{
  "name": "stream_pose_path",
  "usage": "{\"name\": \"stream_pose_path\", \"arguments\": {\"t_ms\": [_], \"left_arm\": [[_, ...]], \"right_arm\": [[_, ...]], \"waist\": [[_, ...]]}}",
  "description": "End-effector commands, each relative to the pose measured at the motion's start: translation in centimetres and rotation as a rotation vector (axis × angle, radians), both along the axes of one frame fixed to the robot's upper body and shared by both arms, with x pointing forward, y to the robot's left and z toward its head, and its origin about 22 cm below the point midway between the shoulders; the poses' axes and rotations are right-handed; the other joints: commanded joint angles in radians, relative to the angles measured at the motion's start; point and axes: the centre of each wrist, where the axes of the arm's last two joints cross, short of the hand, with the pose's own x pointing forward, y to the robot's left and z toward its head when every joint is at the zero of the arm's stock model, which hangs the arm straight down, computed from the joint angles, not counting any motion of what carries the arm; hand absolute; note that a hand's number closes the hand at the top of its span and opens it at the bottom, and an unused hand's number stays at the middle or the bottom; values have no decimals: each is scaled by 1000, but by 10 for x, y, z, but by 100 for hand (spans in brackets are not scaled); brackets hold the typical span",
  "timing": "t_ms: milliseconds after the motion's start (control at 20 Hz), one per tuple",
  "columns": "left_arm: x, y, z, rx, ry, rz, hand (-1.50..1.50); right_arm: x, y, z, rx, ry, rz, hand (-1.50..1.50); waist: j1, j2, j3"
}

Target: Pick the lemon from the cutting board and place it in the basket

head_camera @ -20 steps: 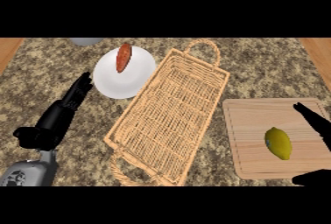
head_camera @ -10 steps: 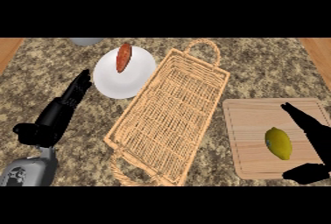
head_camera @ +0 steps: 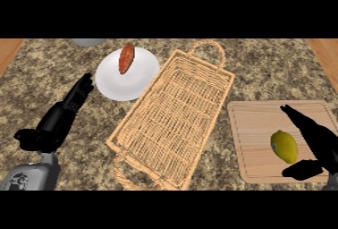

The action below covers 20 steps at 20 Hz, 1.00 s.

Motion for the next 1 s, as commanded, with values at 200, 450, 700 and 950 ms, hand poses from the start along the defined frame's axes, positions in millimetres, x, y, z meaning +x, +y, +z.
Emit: {"name": "stream_pose_path", "arguments": {"t_ms": [200, 450, 700, 950], "left_arm": [[1, 8, 19, -10, 4, 0, 0], [6, 17, 18, 5, -4, -12, 0], [10, -4, -9, 9, -7, -7, 0], [19, -6, 15, 3, 8, -6, 0]], "right_arm": [[-8, -4, -17, 1, 64, -7, -150], [7, -15, -42, 15, 107, 36, -150], [15, 5, -51, -58, 164, 101, 150], [-2, 8, -52, -85, 123, 107, 150]], "waist": [[-2, -1, 0], [1, 1, 0], [0, 1, 0], [-4, 0, 0]]}}
